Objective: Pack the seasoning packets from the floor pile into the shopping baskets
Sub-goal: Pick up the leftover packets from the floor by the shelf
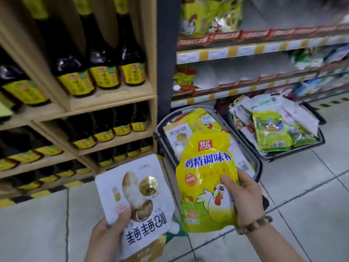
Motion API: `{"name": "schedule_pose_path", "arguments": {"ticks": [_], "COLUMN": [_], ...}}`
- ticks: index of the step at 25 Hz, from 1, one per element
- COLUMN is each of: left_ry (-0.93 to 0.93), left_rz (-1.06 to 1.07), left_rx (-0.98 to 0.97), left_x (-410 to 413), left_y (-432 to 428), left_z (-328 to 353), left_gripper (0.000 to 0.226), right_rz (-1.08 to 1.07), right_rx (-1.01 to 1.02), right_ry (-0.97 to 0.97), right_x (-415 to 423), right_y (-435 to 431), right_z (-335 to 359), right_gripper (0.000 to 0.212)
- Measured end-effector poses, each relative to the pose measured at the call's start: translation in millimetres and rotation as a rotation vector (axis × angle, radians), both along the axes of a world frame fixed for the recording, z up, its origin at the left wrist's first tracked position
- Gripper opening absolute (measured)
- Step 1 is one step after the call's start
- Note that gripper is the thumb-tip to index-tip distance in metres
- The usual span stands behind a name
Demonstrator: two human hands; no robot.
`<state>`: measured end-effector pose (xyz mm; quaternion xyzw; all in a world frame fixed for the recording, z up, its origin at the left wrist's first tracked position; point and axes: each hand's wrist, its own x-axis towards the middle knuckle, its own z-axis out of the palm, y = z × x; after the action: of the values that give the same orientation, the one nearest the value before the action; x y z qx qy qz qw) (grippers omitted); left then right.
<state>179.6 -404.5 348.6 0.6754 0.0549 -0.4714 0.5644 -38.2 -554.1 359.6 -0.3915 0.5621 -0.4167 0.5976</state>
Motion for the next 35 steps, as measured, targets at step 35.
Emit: {"name": "schedule_pose_path", "arguments": {"ticks": [35], "left_ry": [-0.647], "left_rz": [-0.524], "left_rx": [0.281], "left_x": [-53], "left_y": [-334], "left_z": [-191], "left_gripper": [0.066], "right_rz": [0.169], "right_rx": [0.155], "right_ry": [0.983], "right_x": [-39], "right_y": [-271], "right_z": [-197], "right_gripper": [0.06]}}
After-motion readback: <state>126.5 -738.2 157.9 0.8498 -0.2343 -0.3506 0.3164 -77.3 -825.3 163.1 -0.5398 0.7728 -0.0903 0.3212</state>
